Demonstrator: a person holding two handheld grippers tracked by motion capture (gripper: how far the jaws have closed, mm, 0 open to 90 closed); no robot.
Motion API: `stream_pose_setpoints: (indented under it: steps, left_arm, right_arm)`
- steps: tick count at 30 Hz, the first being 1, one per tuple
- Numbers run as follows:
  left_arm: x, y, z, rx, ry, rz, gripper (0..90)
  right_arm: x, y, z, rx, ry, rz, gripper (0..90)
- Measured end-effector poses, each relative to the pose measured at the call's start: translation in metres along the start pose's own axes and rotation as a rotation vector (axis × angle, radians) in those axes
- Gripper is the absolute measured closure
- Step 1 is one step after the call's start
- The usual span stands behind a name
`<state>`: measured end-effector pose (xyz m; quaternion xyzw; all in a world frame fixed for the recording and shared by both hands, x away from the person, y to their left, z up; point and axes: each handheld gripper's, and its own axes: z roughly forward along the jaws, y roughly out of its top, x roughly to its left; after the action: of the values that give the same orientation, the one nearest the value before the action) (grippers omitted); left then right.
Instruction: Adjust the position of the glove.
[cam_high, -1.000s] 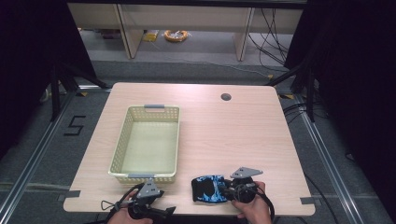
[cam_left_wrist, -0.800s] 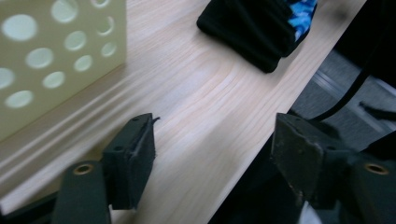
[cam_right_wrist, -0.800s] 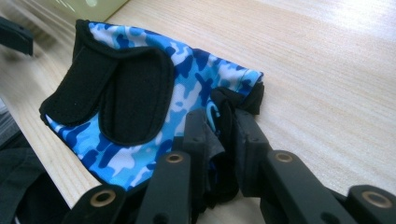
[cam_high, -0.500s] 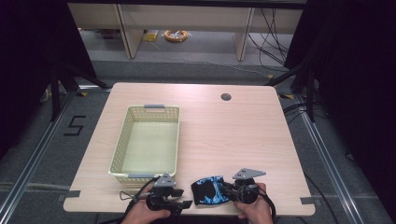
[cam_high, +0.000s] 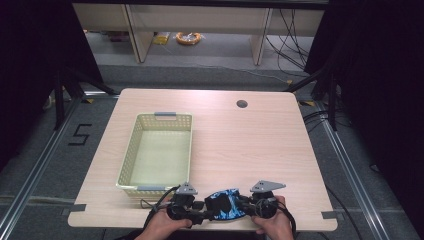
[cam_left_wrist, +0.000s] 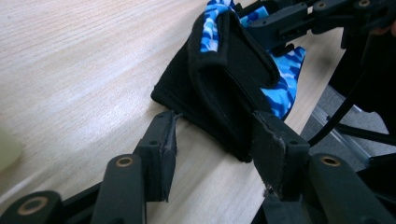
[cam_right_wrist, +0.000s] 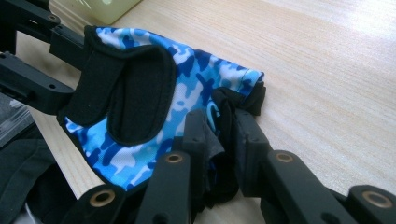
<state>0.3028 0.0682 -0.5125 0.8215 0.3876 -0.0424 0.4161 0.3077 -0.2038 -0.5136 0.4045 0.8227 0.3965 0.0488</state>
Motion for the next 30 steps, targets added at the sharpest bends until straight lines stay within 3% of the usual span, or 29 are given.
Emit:
stream_pose_setpoints:
  steps: [8,12,15,17,21,22,28,29,30]
  left_arm:
    - [0.002,0.006,0.01,-0.036,-0.016,-0.035,54.9]
    - [0.002,0.006,0.014,-0.059,0.003,-0.019,62.2]
    - [0.004,0.005,0.015,-0.068,-0.016,-0.046,72.7]
    - [0.003,0.004,0.017,-0.084,-0.008,-0.05,73.8]
    - [0.002,0.003,0.016,-0.094,0.003,-0.016,78.4]
    - [0.002,0.003,0.016,-0.095,0.003,-0.017,79.3]
    - [0.002,0.005,0.016,-0.101,-0.01,-0.022,82.5]
    - [0.003,0.005,0.015,-0.096,-0.011,-0.028,82.5]
    - [0.004,0.005,0.016,-0.093,-0.019,-0.03,82.6]
  right_arm:
    - [0.0,0.0,-0.001,0.002,-0.01,0.001,77.7]
    - [-0.001,0.0,-0.001,0.006,-0.011,0.001,77.7]
    - [-0.001,0.0,-0.001,0.006,-0.017,-0.003,77.8]
    - [-0.001,0.001,-0.001,0.008,-0.017,-0.004,77.8]
    - [-0.003,0.0,-0.001,0.003,-0.011,-0.008,78.1]
    - [-0.003,0.001,-0.002,0.013,0.002,0.011,78.2]
    - [-0.004,0.001,-0.002,0.009,0.001,0.017,78.7]
    - [-0.004,0.001,0.0,0.003,0.036,0.029,78.8]
    - [-0.005,0.001,-0.002,-0.002,0.007,0.025,78.9]
